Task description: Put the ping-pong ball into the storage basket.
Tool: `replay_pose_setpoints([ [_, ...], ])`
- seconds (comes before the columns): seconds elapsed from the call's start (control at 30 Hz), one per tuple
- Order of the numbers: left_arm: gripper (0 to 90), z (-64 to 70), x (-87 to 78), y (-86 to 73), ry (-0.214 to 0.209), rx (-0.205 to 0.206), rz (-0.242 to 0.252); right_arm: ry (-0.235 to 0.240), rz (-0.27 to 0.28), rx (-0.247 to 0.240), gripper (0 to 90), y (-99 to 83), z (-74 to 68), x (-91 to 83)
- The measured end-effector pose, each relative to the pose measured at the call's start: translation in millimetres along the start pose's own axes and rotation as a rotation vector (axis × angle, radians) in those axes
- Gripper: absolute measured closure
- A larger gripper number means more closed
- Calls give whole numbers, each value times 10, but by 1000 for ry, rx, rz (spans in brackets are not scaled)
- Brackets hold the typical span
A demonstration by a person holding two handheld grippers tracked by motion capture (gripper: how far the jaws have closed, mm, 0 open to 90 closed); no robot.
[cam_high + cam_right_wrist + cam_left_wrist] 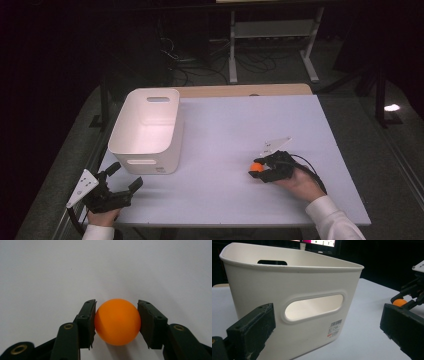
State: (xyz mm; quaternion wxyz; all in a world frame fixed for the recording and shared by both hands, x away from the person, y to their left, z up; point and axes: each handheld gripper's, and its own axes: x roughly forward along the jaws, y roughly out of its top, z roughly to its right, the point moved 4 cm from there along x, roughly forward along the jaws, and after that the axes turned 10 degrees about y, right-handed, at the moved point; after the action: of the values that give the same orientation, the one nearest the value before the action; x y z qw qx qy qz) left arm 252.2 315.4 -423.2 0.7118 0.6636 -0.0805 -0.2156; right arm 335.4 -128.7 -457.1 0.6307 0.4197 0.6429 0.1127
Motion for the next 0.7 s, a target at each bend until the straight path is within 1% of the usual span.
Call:
replay_pose_setpoints([
  [0.17,0,-2,-1,-1,-1,2,-1,8,17,-2,491,37,-11,-32],
  [0.3,0,-3,-3,-1,-2,3,-1,13,20,-4,491,80,-24,-56],
  [0.53,0,-2,-2,0,-2,2,0,13,29,-29,491,192,-42,-123],
  [0.57,0,-2,-2,-1,-2,2,-1,0,27,-48,491,206,-27,-134],
  [0.7,0,-2,-3,-1,-3,3,-1,3,28,-53,491,266,-31,-172],
])
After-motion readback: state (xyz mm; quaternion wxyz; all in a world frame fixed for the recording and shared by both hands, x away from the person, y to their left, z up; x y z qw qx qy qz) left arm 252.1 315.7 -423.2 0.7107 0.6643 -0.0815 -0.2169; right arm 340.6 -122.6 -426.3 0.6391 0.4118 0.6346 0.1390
